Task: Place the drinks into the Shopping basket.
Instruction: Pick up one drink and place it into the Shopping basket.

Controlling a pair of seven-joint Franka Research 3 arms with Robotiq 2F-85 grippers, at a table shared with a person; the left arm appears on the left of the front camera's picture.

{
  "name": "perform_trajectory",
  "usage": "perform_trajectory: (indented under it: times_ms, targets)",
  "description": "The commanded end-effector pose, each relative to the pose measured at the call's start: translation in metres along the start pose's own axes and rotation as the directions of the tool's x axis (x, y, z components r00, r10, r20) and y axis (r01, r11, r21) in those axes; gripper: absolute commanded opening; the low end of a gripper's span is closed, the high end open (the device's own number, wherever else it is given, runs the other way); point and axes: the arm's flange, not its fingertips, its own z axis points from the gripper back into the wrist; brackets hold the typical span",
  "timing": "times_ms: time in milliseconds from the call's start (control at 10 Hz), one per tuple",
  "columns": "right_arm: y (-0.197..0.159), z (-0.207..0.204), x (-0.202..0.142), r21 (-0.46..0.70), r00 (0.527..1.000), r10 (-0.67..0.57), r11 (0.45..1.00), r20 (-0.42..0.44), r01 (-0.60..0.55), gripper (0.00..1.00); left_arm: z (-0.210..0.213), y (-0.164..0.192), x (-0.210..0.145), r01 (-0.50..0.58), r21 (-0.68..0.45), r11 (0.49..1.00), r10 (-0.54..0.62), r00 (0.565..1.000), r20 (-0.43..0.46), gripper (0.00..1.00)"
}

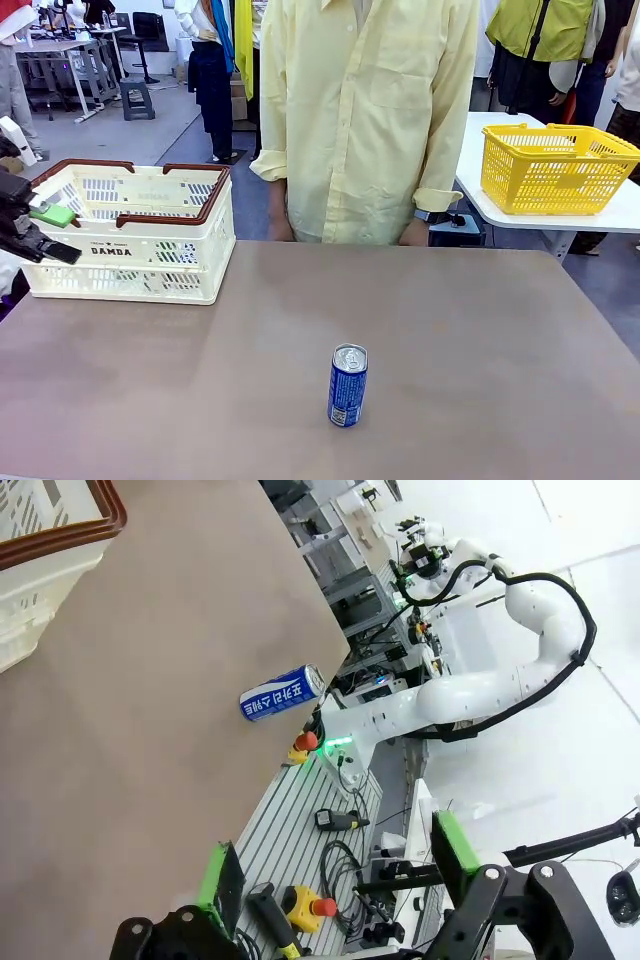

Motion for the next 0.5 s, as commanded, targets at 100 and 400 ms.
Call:
perform_trajectory:
  times_ms: [100, 400]
  targets:
    - [0.004, 0.000, -0.002, 0.005, 1.000, -0.012, 1.000, 0.000, 0.012, 1.00, -0.009, -0.028, 0.011, -0.164, 0.061, 0.985, 0.162, 0.986, 0.035, 1.00]
    - [0.004, 0.000, -0.002, 0.005, 1.000, -0.012, 1.000, 0.000, 0.012, 1.00, -0.112, -0.160, -0.002, -0.153, 0.251, 0.956, 0.184, 0.977, -0.105, 1.00]
